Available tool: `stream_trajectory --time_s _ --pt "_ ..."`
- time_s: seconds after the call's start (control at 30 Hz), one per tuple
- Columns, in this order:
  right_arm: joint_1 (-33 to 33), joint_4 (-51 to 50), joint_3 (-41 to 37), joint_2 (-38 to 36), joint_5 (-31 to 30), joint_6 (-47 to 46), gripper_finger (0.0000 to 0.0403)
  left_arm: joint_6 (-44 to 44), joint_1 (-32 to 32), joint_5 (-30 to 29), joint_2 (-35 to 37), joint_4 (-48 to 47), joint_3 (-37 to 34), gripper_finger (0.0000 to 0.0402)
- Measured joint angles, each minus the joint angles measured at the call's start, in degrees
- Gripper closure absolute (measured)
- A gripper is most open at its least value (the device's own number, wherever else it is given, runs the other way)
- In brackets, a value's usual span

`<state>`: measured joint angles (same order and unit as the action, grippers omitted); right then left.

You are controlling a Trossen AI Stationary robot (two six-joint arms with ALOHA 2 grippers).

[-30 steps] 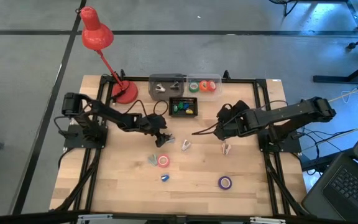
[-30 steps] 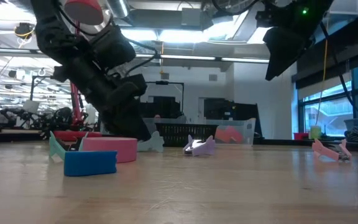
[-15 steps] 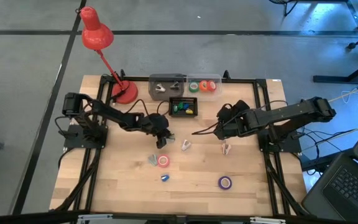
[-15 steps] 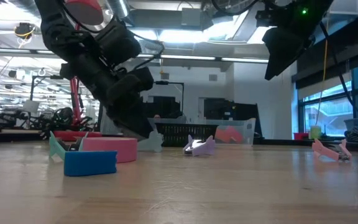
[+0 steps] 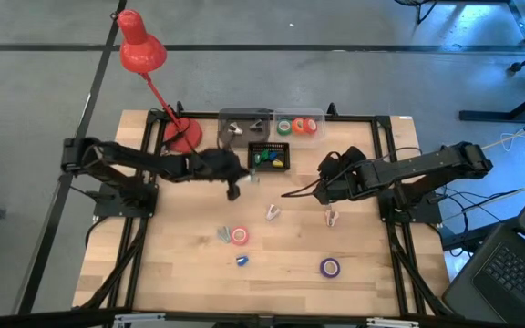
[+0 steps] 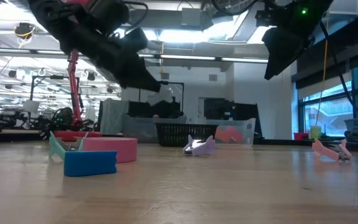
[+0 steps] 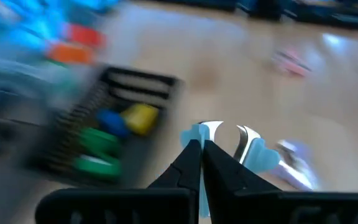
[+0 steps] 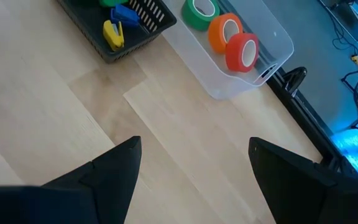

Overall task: Pick and place Stapler, Stapler remover, tape
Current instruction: Put the blue staple remover into the gray bin

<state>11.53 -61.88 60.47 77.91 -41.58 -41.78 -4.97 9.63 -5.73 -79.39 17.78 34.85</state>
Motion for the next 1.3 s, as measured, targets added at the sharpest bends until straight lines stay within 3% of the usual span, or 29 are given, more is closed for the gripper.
stream_trajectory --time_s 0.1,0.27,0.6,0.97,1.17,1.3 --pt "0.0 0.7 0.0 0.0 0.0 0.0 0.0103 2.5 3.9 -2.5 2.8 0.3 0.2 0.0399" --pt "-0.3 1.5 0.0 0.0 0.0 0.6 0.0103 7.6 12.9 -2.0 3.6 -4.5 5.1 0.0399" --pt "-1.9 2.5 0.0 0.0 0.0 1.7 0.0103 14.8 27.3 3.9 -8.1 -21.0 21.3 0.0400" --pt "-2.0 2.4 0.0 0.0 0.1 1.8 0.0103 20.7 30.7 2.5 -25.5 -27.4 34.4 0.0400" --pt "-2.0 2.3 0.0 0.0 0.2 1.9 0.0103 22.9 30.7 -3.7 -30.2 -28.4 36.1 0.0400" --pt "-2.0 2.3 0.0 0.0 0.2 1.9 0.0103 23.6 30.7 -2.7 -31.6 -28.9 36.0 0.0400"
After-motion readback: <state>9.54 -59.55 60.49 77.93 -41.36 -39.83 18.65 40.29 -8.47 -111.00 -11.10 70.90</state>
